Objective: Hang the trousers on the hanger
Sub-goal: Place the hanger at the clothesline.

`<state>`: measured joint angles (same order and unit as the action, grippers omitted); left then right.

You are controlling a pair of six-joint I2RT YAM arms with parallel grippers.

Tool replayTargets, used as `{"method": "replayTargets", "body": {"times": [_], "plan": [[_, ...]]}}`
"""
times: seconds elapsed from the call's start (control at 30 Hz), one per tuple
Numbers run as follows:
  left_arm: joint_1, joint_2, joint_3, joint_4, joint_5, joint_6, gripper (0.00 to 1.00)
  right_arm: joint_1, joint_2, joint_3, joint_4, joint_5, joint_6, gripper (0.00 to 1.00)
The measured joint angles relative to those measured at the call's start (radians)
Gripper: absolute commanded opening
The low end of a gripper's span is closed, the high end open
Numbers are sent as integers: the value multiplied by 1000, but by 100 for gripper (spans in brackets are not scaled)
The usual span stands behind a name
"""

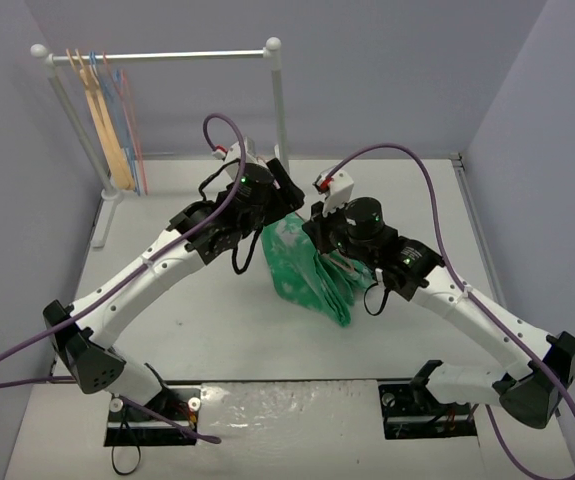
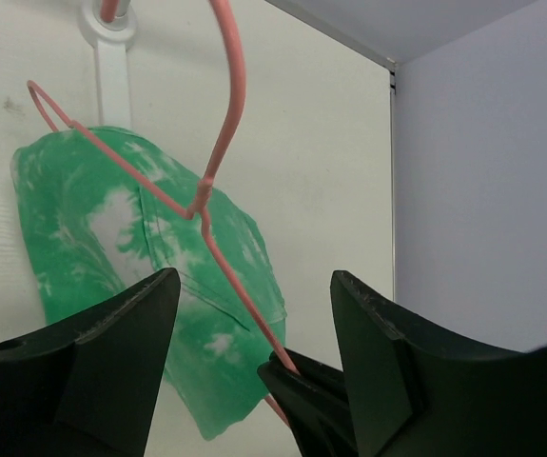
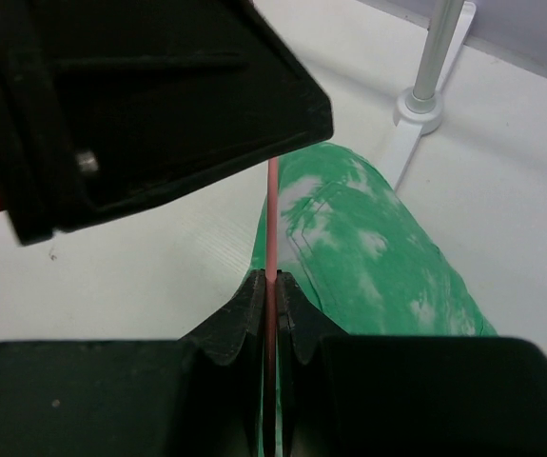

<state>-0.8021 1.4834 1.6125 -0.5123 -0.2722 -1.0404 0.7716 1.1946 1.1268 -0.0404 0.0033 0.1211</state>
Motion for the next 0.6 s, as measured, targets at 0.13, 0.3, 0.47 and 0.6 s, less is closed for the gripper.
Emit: {"method": "replayTargets", "body": {"times": [0.13,0.3,0.47,0.6], "plan": [[0,55,64,-41,-23,21,59,4,-2,-14,17,9,0,0],[0,94,84,-88,-48,42,56,14,-15,-43,39,16,0,0],[0,123,104,-129,-63,55,47,19,-20,-58,50,17,0,0],[0,127,110,-144,-71,67,34,26,-21,-64,60,17,0,0]]}}
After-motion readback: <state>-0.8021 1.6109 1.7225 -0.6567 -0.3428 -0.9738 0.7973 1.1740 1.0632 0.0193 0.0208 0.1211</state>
